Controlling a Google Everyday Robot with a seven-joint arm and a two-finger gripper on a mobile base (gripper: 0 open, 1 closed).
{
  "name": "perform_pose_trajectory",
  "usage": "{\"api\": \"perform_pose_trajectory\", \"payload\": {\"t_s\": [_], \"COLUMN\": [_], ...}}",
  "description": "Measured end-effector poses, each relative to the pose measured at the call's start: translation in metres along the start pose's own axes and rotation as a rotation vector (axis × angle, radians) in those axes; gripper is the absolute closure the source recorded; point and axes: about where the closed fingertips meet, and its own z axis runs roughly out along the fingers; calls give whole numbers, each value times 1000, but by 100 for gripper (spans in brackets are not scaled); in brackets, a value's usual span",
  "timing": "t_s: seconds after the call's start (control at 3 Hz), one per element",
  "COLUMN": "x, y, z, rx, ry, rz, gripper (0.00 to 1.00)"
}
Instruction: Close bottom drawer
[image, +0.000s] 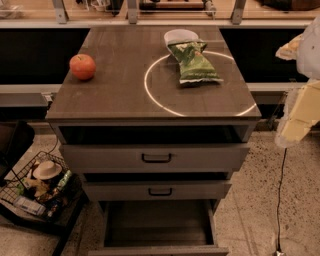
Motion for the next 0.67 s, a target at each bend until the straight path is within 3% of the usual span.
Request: {"api": "perform_pose_trajectory", "payload": {"t_s": [0.33,0.67], "x": [0,-1], "y": [0,0], "z": [0,-2], "rx": [0,9], "ry": [0,-2], "rz": [0,-1], "gripper": [0,17]}}
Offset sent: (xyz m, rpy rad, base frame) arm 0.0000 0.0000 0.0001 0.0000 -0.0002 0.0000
